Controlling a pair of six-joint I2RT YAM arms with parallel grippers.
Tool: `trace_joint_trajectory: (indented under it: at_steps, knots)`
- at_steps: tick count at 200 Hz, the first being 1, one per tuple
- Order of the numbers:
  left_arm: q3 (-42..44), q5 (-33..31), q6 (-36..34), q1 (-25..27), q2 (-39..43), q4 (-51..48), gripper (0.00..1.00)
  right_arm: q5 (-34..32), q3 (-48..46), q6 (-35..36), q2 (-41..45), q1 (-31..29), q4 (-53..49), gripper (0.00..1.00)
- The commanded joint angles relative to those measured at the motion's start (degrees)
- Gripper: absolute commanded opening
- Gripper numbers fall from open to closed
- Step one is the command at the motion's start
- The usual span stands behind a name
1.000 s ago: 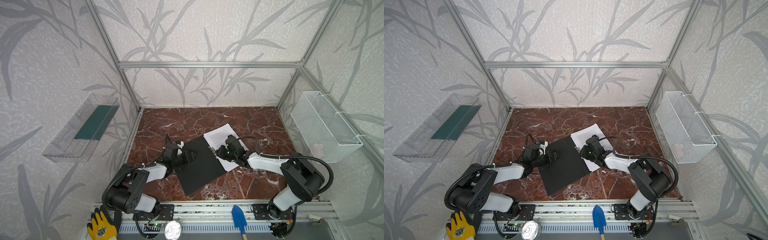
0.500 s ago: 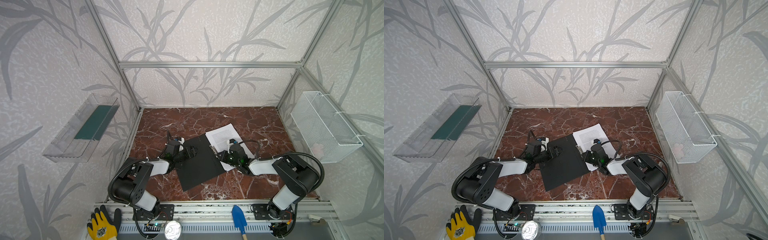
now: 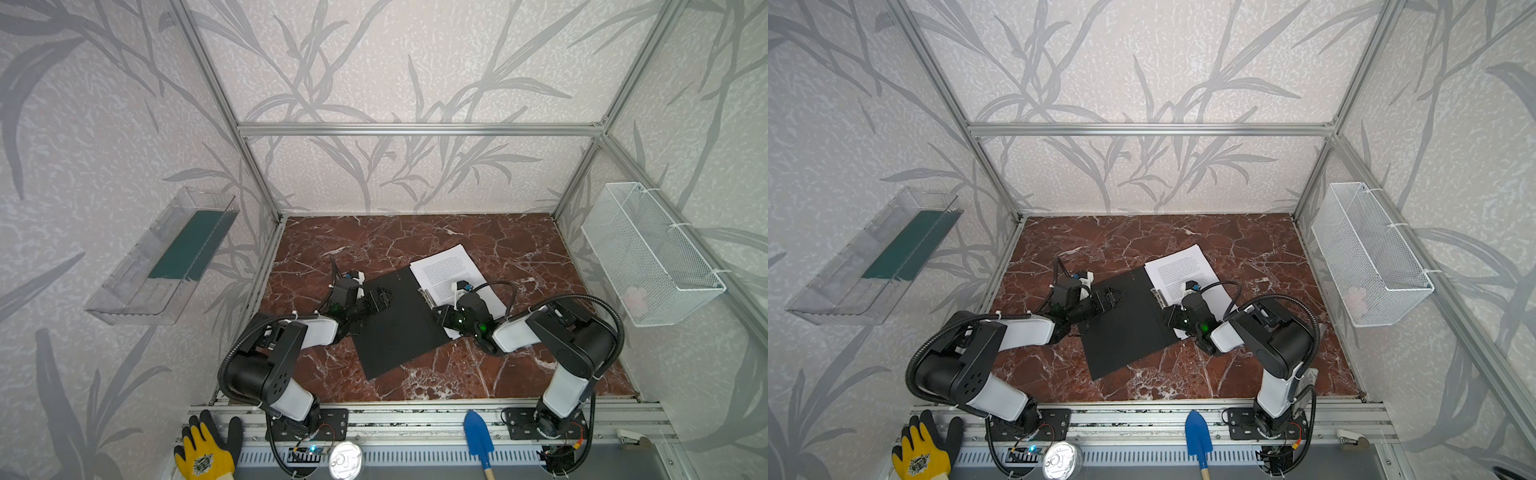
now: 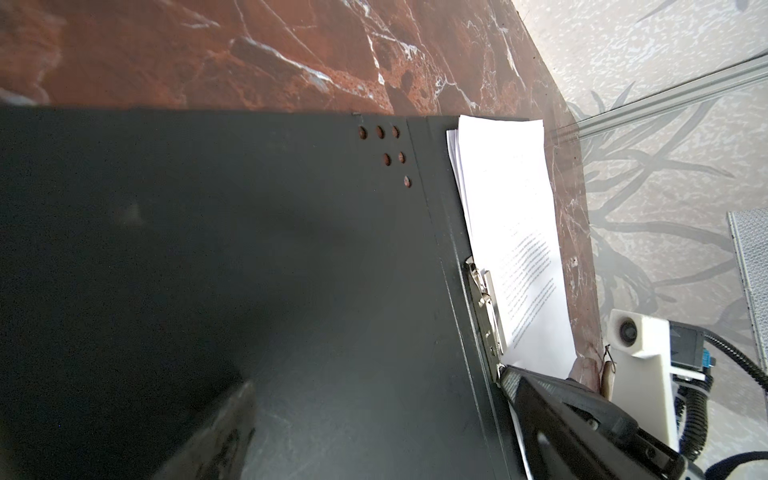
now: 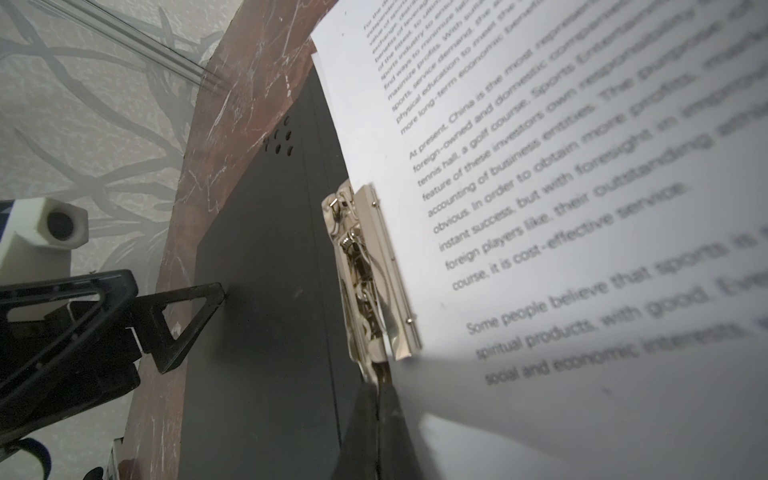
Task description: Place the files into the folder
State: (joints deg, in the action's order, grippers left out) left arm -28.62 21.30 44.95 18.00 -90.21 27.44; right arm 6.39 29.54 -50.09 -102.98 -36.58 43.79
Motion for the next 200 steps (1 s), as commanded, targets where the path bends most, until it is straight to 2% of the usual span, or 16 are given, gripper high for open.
trace_joint_trajectory:
  at_steps: [1,40,75,110,138,170,200]
  knots:
    - [3.2,-6.8,-0.6,-1.1,-4.8,-17.5,0.99,-7.0,-1.9,-0.1,-5.7,1.0,-23.1,0.0]
    - [2.7,-6.3,-0.7,-1.0,-5.8,-17.1,0.99,-2.5,-0.9,0.6,-8.2,0.8,-20.5,0.0]
    - [3.1,-6.1,0.7,-1.0,-6.7,-14.9,0.99,6.3,-2.1,2.0,-7.9,0.6,-8.4,0.0]
    - [3.0,-6.8,0.8,-1.0,-7.0,-15.1,0.99,12.9,-0.8,2.9,-8.9,0.3,-2.4,0.0]
    - [3.0,-6.9,0.8,-1.0,-7.1,-15.1,0.99,15.5,-1.1,2.4,-8.1,0.1,1.3,0.0]
    - [2.9,-6.6,0.9,-0.9,-7.6,-14.7,0.99,15.8,-0.4,3.4,-5.5,-0.3,-0.7,0.0]
    - [3.0,-5.7,1.2,-0.9,-7.9,-13.6,0.99,15.4,-0.1,3.8,-4.1,-0.6,-3.2,0.08]
